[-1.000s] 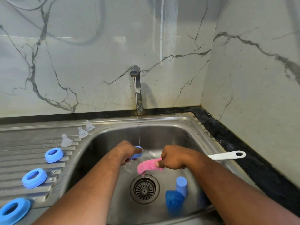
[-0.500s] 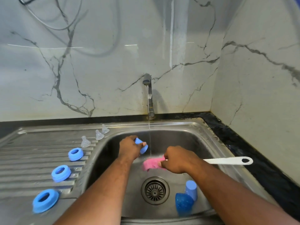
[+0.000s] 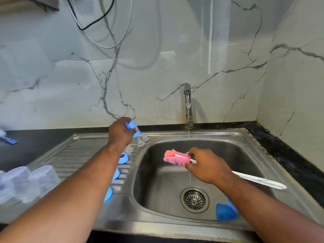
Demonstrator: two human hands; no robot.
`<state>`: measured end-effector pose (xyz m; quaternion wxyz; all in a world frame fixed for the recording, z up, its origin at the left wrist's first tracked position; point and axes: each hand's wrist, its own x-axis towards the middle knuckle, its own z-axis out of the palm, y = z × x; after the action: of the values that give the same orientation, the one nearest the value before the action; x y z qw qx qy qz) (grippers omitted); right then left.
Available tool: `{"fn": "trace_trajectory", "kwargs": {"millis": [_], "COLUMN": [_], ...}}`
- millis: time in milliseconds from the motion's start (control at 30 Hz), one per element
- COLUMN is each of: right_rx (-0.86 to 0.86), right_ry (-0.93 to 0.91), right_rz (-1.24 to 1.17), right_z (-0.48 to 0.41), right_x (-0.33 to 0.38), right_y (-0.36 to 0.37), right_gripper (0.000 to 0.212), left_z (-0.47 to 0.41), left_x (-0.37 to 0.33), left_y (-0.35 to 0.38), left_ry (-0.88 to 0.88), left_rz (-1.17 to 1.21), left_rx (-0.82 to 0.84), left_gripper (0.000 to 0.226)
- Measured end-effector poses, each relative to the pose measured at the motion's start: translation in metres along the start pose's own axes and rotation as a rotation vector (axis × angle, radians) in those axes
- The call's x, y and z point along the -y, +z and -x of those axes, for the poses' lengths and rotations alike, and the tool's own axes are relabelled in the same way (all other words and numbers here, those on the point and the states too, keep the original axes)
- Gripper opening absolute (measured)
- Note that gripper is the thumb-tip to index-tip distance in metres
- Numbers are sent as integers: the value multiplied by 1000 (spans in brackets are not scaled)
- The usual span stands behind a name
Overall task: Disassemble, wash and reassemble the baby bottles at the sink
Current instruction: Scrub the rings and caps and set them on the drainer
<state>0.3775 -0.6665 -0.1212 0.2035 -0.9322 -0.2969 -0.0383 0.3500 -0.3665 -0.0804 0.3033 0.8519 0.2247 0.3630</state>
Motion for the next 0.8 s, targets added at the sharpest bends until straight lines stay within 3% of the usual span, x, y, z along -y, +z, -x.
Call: {"fn": "trace_trajectory", "kwargs": {"millis": [467,667,800], "right_rx": [48,71,83], "right_ry": [-80,-82,-43], "right_rz": [42,21,-6], "right_z": [-4,-5,-9], "right_x": [11,8,0], "right_y": [13,15,11], "right_gripper": [36,34,36], "left_z": [-32,-27,-29], "left_x": [97,105,90], "left_y": [-22,-22,-31], "left_ry": [-208,-285,-302], "left_rz": [-203,-293,-368], "left_rx": [78,181,116], "left_gripper": [57,74,72]}}
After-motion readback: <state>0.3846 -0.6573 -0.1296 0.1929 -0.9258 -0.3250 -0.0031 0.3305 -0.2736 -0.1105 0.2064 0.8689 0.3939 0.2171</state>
